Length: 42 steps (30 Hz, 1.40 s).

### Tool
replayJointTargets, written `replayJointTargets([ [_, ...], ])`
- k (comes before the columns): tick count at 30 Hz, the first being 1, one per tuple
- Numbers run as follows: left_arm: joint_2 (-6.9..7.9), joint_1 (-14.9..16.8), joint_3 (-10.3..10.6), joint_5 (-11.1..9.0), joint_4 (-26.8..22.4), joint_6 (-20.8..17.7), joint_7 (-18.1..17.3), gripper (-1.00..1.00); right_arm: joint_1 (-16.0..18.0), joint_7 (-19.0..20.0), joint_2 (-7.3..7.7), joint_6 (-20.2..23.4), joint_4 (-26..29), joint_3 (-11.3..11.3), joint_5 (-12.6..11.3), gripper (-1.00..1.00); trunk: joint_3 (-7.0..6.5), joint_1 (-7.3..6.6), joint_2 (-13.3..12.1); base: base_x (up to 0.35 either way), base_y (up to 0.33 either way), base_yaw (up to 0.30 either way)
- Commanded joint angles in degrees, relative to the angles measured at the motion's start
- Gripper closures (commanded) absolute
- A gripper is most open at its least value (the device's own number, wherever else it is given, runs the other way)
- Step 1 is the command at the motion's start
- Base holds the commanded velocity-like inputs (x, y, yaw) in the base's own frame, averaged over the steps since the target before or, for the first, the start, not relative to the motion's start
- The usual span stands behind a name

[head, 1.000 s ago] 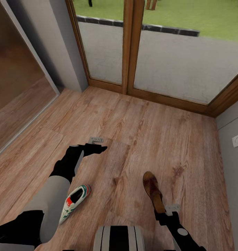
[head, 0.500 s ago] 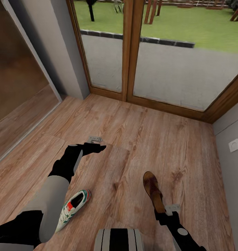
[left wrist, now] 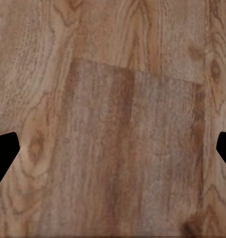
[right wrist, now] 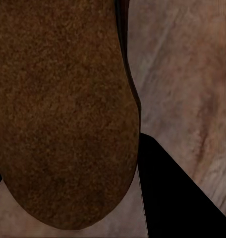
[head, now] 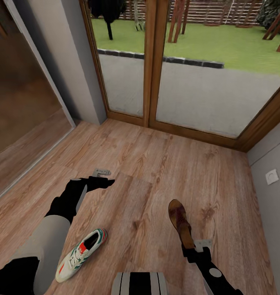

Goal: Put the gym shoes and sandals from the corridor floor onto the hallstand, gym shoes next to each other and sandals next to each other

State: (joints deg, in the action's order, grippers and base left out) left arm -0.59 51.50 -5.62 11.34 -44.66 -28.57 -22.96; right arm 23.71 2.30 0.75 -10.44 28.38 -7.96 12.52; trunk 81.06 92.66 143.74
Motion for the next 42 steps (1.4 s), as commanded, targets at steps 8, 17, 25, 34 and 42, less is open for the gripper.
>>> replayJointTargets([
  [8, 1.08, -6.2, -0.7, 0.6, 0.2, 5.1, 0.2, -1.0, 0.0, 0.3, 0.17, -0.7, 0.0, -0.4, 0.4, 1.0, -2.16, -0.21, -0.1, 0.0, 0.0, 0.0],
  [17, 1.23, -8.9, -5.5, 0.6, 0.2, 7.5, 0.1, -1.0, 0.0, 0.3, 0.46, -0.9, -0.1, -0.5, 0.5, 1.0, -4.95, -0.44, -0.2, 0.0, 0.0, 0.0],
  [25, 1.66, -12.5, -6.3, 0.7, 0.4, 12.9, 1.0, -1.0, -0.2, 0.1, 0.54, -5.7, -0.4, -0.5, 0.5, 1.0, -7.43, -0.65, -0.3, 0.0, 0.0, 0.0],
  [34, 1.98, -17.8, -7.2, 0.5, 0.7, 20.3, 4.2, -1.0, -0.3, 0.2, 0.66, -9.0, -0.5, -0.5, 0.6, 1.0, -10.22, -0.88, -0.4, 0.0, 0.0, 0.0],
  [42, 1.92, -23.9, -11.1, 0.5, 0.8, 28.2, 5.5, -1.0, -2.3, 0.1, 1.61, -13.0, -0.7, -0.5, 0.5, 1.0, -12.54, -1.86, -2.1, 0.0, 0.0, 0.0],
])
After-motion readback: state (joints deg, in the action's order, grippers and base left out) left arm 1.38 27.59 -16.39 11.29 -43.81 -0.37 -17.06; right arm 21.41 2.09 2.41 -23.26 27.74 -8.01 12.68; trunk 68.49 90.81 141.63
